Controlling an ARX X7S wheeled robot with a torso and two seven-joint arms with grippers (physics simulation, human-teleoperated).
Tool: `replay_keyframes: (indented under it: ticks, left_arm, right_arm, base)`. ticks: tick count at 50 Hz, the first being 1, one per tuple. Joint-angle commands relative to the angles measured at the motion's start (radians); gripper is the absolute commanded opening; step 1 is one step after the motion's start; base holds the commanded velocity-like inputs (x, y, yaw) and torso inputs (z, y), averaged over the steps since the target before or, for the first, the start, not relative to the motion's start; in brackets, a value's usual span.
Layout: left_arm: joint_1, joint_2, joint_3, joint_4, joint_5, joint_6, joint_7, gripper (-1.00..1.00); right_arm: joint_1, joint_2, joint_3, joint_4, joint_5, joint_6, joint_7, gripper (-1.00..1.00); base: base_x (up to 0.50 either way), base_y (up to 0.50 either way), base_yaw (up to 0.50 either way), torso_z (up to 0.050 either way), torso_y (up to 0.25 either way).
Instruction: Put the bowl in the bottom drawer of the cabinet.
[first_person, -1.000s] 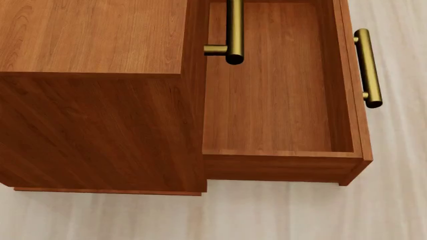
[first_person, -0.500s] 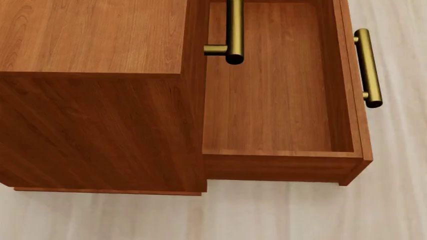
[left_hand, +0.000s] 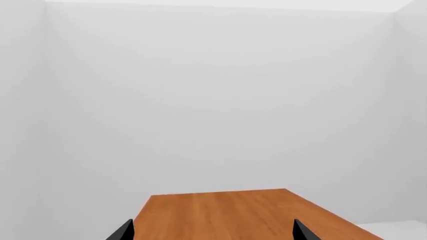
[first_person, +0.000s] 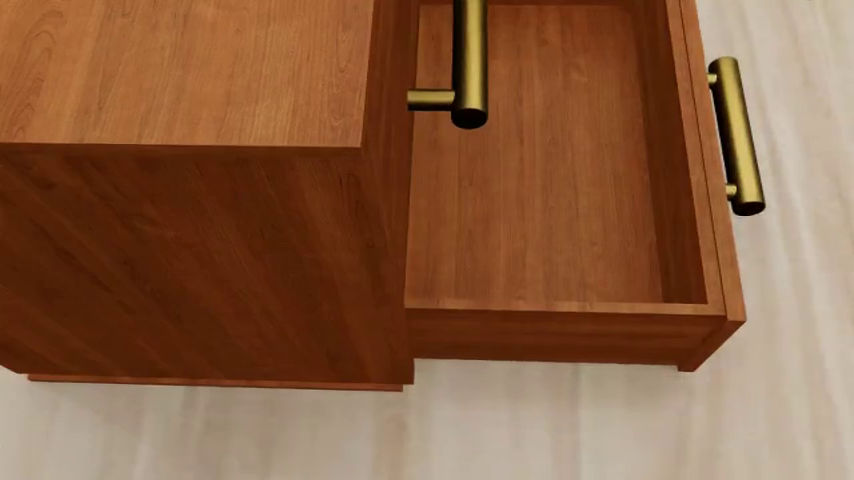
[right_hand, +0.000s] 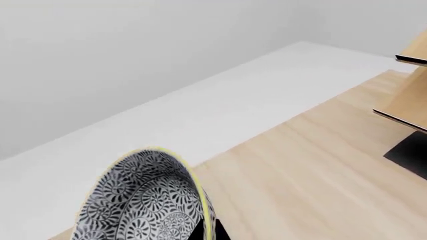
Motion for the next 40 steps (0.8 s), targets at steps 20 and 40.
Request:
replay_keyframes:
  ticks: [20,40]
  left_arm:
    - [-0.016,-0.006,0.006,0.001,-0.009,-0.002,-0.006,1.0]
    - [-0.01,-0.011,0.01,0.0,-0.004,0.009,-0.008,1.0]
  right_arm:
    - [0.054,-0.102,-0.093,0.026,-0.036,-0.011,-0.063,-1.0]
    - [0.053,-0.145,-0.151,0.02,-0.049,0.0,-0.093,-1.0]
  base:
    - [0.0,0.0,0.0,0.0,0.0]
    - [0.0,0.0,0.0,0.0,0.001]
